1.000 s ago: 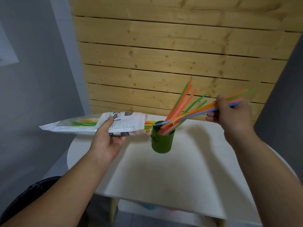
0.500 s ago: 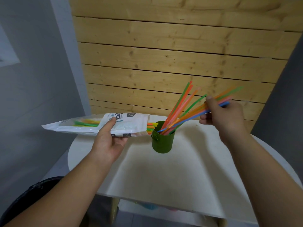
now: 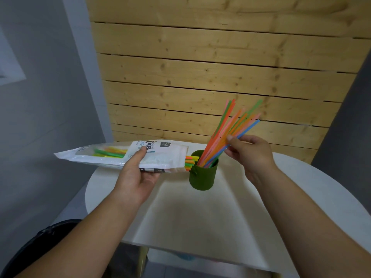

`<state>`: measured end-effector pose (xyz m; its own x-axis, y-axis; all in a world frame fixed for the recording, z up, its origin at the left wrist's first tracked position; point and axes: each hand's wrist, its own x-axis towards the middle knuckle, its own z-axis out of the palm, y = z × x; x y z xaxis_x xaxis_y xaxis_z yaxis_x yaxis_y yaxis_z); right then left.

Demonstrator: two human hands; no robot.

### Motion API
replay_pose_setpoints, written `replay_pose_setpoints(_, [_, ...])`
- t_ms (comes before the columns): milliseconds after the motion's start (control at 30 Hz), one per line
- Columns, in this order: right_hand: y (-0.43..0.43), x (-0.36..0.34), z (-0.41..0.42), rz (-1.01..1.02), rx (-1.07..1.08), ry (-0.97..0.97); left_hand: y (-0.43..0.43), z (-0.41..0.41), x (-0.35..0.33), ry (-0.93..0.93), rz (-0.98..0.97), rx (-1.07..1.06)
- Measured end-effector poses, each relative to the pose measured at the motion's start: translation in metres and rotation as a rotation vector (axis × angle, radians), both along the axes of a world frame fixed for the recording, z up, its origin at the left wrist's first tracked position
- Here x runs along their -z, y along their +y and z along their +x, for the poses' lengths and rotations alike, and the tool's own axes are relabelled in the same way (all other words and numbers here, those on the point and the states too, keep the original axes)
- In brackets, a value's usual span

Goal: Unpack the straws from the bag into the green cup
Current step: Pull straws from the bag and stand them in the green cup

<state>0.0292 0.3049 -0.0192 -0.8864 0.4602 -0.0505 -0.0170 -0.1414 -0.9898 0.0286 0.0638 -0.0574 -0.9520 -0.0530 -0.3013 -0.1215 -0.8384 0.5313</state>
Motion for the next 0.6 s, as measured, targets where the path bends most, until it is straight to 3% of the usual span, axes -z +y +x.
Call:
replay_pose_setpoints(133, [-0.001, 0.005, 0.003, -0.021, 0.057, -0.026, 0.000, 0.003, -0.003, 0.018, -0.004, 0.009])
replay_pose_setpoints(300, [-0.014, 0.013, 0.026, 0.129, -0.015, -0.269, 0.002, 0.005, -0.007, 0.038, -0.008, 0.007])
replay_pose_setpoints(433, [-0.034, 0.015, 0.045, 0.084, -0.275, -0.131, 0.007, 0.009, -0.012, 0.071, -0.028, 0.030])
replay_pose_setpoints(600, [-0.046, 0.010, 0.049, 0.141, -0.334, -0.028, 0.014, 0.016, -0.016, 0.104, -0.072, 0.060])
